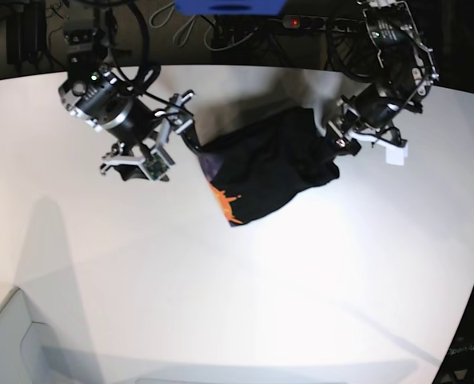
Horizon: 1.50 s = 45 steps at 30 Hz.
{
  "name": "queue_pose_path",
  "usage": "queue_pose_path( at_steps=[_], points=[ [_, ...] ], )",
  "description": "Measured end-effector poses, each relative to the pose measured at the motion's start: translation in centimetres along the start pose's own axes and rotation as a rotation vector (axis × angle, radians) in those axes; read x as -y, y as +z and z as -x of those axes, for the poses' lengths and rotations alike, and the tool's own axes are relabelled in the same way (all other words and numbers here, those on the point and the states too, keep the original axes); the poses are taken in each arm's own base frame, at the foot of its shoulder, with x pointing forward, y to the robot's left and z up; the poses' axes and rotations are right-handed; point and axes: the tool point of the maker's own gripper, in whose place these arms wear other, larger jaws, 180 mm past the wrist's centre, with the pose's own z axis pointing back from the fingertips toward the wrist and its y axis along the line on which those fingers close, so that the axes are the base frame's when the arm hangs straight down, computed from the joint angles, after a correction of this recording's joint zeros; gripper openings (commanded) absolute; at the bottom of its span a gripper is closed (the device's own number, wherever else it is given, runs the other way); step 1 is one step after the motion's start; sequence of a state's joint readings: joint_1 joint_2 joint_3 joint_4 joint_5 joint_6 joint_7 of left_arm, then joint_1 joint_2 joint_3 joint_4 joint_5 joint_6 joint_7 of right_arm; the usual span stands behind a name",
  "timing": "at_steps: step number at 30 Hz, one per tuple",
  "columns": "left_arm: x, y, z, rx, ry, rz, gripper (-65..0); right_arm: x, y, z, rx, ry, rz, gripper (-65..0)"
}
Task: Layout the t-shirt on the table in an organized manner, then fold the t-shirt properly
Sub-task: 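Press and square the folded bundle with both grippers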
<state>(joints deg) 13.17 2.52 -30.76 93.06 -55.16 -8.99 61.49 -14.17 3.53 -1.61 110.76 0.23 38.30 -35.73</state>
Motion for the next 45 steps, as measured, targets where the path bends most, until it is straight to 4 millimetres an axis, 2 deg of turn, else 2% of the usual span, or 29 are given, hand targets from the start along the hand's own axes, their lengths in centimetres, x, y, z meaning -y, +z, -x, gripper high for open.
queue_pose_path(
  at_steps=[4, 8, 12, 17, 21, 22, 24, 28, 30, 31, 33, 35, 41, 45],
  points=[
    [0.8, -0.7, -0.3, -0.017, -0.038, 0.017, -13.7, -0.1, 0.0, 0.0, 0.003, -0.002, -0.002, -21.9],
    [0.8, -1.7, 1.1, -0.087, -0.071, 0.016, -10.0, -0.1, 0.0, 0.0, 0.003, -0.002, -0.002, -21.9],
    [0.1, -2.8, 2.0, -0.128, -0.022, 0.024, -9.3, -0.1, 0.0, 0.0, 0.006, -0.002, -0.002, -21.9],
    [0.2, -3.7, 1.6, -0.127, 0.012, 0.049, -9.6, 0.0, 0.0, 0.0, 0.005, 0.0, -0.002, -21.9],
    [0.2, -4.2, 1.3, -0.132, -0.039, 0.02, -10.7, 0.3, 0.2, 0.1, 0.004, -0.007, 0.008, -22.0],
    [0.1, -4.5, 1.2, -0.136, -0.068, 0.0, -12.8, 0.7, 0.3, 0.3, 0.001, -0.014, 0.022, -22.0],
    [-0.1, -5.1, 1.2, -0.145, -0.133, -0.043, -21.8, 1.5, 0.5, 0.5, -0.005, -0.02, 0.044, -22.0],
    [-1.1, -5.7, 1.5, -0.15, -0.173, -0.095, -49.2, 1.4, 0.7, -0.4, 0.017, -0.008, 0.047, -22.3],
    [-1.3, -6.1, 1.7, -0.15, -0.146, -0.085, -58.1, 1.2, 0.7, -1.0, 0.036, -0.012, 0.047, -25.8],
    [-1.4, -6.2, 1.7, -0.153, -0.137, -0.082, -60.5, 1.0, 0.5, -1.3, 0.045, -0.025, 0.045, -28.8],
    [-1.3, -6.6, 1.6, -0.147, -0.134, -0.075, -64.8, 0.6, 0.1, -2.3, 0.068, -0.047, 0.041, -37.1],
    [-1.1, -7.0, 1.8, -0.16, -0.147, -0.069, -65.0, 0.2, -0.2, -3.4, 0.101, -0.057, 0.035, -44.4],
    [-0.1, -7.8, 2.8, -0.188, -0.192, -0.055, -64.8, -2.5, -1.9, -6.9, 0.177, -0.036, -0.055, -64.4],
    [0.2, -8.0, 3.0, -0.211, -0.206, -0.054, -64.8, -3.0, -4.0, -7.4, 0.173, -0.047, -0.097, -65.0]
  ],
)
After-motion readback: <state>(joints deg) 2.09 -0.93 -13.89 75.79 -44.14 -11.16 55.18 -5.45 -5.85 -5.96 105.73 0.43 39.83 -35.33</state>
